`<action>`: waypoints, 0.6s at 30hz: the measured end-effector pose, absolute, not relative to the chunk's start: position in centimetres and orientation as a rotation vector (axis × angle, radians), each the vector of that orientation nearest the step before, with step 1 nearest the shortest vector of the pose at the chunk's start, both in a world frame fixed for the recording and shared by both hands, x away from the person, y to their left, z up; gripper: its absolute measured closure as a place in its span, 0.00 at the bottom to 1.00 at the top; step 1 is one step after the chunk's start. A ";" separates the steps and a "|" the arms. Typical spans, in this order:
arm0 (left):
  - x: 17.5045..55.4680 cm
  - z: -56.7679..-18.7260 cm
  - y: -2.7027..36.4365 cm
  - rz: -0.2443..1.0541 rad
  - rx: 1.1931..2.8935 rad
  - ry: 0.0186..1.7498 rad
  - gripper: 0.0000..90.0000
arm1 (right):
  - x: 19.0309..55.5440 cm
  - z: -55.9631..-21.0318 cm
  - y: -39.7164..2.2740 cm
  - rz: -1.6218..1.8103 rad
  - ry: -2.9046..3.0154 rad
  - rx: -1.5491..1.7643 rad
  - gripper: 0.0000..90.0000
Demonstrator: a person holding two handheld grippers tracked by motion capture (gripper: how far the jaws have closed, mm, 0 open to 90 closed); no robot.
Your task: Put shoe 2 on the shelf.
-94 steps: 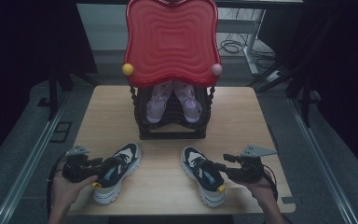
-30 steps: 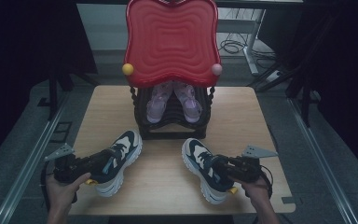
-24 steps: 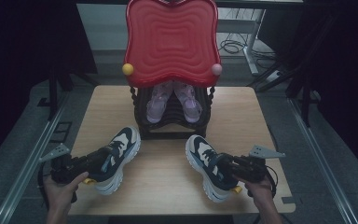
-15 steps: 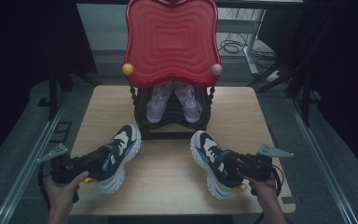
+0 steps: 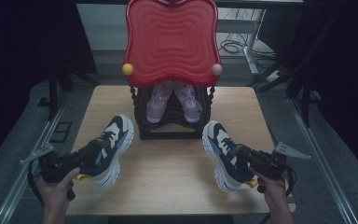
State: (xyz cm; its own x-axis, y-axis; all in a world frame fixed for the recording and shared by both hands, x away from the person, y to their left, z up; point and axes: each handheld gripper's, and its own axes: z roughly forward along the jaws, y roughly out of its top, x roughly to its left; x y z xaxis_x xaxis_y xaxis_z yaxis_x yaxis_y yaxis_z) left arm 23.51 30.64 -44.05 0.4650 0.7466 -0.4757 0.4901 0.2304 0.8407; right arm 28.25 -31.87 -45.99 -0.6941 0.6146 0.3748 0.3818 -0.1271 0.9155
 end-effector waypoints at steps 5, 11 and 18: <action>24.0 -43.5 30.9 0.254 1.393 1.160 0.80 | 28.2 -45.8 -32.4 1.936 1.874 1.178 0.80; 24.3 -42.8 30.8 0.257 1.382 1.151 0.80 | 28.4 -45.3 -32.8 1.959 1.818 1.178 0.80; 24.3 -42.0 31.2 0.281 1.337 1.149 0.80 | 28.7 -44.2 -33.1 1.968 1.774 1.165 0.80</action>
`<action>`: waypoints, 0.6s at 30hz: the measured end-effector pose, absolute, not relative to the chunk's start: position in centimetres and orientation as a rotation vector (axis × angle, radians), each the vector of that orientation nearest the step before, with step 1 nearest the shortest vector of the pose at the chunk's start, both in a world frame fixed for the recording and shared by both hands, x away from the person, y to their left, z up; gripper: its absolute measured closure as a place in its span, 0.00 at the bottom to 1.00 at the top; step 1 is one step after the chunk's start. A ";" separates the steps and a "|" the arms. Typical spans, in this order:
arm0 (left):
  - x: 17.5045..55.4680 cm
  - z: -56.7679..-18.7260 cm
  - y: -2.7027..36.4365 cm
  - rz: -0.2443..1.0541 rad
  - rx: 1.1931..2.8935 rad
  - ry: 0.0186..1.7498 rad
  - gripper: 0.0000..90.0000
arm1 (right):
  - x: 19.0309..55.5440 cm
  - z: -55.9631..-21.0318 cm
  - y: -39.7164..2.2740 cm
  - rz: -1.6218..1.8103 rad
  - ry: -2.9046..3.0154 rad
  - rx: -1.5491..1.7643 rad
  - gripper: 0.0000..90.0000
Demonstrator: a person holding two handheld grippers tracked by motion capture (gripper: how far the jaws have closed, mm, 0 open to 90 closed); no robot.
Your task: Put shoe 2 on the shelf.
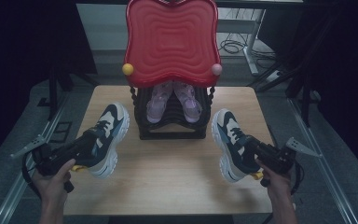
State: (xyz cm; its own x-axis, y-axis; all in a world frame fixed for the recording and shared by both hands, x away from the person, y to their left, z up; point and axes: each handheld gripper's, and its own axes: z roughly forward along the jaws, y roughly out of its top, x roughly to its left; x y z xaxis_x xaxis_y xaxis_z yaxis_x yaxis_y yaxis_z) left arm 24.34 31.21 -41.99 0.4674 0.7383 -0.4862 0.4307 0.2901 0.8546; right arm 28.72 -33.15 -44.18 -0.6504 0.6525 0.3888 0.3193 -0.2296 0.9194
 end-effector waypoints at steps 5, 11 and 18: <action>24.6 -41.2 31.2 0.297 1.338 1.137 0.80 | 29.1 -43.3 -33.5 1.978 1.730 1.151 0.80; 25.2 -40.5 31.6 0.309 1.324 1.134 0.80 | 29.9 -42.3 -33.9 1.976 1.698 1.153 0.80; 26.0 -39.9 32.0 0.314 1.310 1.128 0.80 | 30.6 -40.8 -34.1 1.989 1.635 1.157 0.80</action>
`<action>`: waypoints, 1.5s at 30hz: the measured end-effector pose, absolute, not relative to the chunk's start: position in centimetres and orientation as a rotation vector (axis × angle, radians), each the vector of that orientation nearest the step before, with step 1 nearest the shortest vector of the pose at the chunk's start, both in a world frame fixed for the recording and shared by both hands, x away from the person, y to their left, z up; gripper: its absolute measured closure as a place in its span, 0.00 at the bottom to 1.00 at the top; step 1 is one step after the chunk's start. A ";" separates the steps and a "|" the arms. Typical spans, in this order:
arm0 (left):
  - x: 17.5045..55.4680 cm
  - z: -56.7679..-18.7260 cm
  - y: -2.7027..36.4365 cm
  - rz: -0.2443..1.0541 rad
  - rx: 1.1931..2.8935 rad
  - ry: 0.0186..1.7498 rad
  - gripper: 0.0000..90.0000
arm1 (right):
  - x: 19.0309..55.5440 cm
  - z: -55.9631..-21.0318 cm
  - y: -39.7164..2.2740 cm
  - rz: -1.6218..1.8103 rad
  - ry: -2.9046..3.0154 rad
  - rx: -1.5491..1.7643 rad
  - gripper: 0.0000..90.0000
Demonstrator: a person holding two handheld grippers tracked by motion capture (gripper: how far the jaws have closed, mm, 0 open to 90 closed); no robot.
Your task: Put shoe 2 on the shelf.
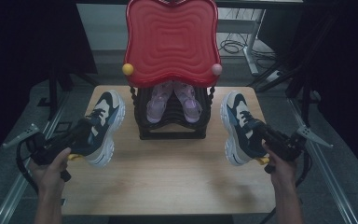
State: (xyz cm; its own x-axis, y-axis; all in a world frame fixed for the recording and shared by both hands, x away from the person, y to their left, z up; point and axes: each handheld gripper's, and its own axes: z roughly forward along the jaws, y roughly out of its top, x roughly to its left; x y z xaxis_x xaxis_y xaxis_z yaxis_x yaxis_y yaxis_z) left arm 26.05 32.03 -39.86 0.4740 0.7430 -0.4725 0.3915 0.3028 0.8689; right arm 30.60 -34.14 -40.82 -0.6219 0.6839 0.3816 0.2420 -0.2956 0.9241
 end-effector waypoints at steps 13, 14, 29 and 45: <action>27.5 -38.4 32.8 0.339 1.265 1.119 0.80 | 32.2 -38.3 -33.8 2.008 1.581 1.126 0.80; 27.6 -38.3 32.8 0.336 1.265 1.117 0.80 | 32.2 -38.2 -33.8 2.009 1.581 1.129 0.80; 29.2 -37.0 32.7 0.359 1.240 1.123 0.80 | 33.2 -36.2 -34.3 2.009 1.543 1.111 0.80; 31.2 -32.9 31.5 0.397 1.244 1.078 0.80 | 34.6 -32.4 -33.7 2.028 1.496 1.078 0.80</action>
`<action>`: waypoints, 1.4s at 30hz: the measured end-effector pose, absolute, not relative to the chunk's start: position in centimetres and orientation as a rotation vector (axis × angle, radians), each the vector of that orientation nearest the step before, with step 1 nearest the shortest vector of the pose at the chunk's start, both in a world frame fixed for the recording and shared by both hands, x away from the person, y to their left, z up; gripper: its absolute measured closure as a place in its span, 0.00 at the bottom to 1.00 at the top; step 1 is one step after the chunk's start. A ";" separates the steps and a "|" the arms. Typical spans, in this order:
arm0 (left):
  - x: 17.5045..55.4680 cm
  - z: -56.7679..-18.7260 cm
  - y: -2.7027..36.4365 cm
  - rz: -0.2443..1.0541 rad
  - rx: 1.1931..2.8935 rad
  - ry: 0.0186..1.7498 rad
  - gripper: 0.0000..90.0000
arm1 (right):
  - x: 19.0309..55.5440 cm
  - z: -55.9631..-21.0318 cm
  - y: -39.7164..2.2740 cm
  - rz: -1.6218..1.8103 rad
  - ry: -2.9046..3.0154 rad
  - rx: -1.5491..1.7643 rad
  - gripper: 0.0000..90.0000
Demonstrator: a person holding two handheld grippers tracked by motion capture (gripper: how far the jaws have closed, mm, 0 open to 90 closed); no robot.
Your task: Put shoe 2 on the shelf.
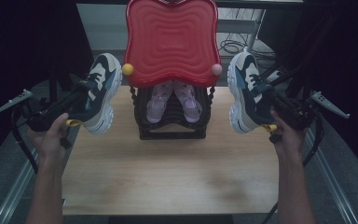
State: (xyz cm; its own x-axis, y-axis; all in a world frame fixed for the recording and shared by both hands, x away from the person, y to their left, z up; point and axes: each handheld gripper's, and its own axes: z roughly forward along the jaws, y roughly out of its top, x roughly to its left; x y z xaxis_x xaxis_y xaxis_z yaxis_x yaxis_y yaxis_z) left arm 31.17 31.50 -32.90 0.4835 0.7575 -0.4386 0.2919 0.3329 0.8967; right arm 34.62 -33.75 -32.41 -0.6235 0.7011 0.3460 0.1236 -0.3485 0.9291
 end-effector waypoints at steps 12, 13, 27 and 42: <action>32.7 -30.9 31.1 0.399 1.208 1.060 0.80 | 36.2 -30.3 -33.1 2.021 1.488 1.069 0.80; 32.7 -30.9 31.1 0.399 1.208 1.060 0.80 | 36.2 -30.3 -33.1 2.021 1.488 1.069 0.80; 32.9 -28.2 31.5 0.431 1.195 1.050 0.80 | 36.8 -27.6 -31.6 2.026 1.498 1.015 0.80; 33.4 -24.7 30.4 0.430 1.196 1.006 0.80 | 37.1 -24.4 -29.5 2.038 1.529 0.942 0.80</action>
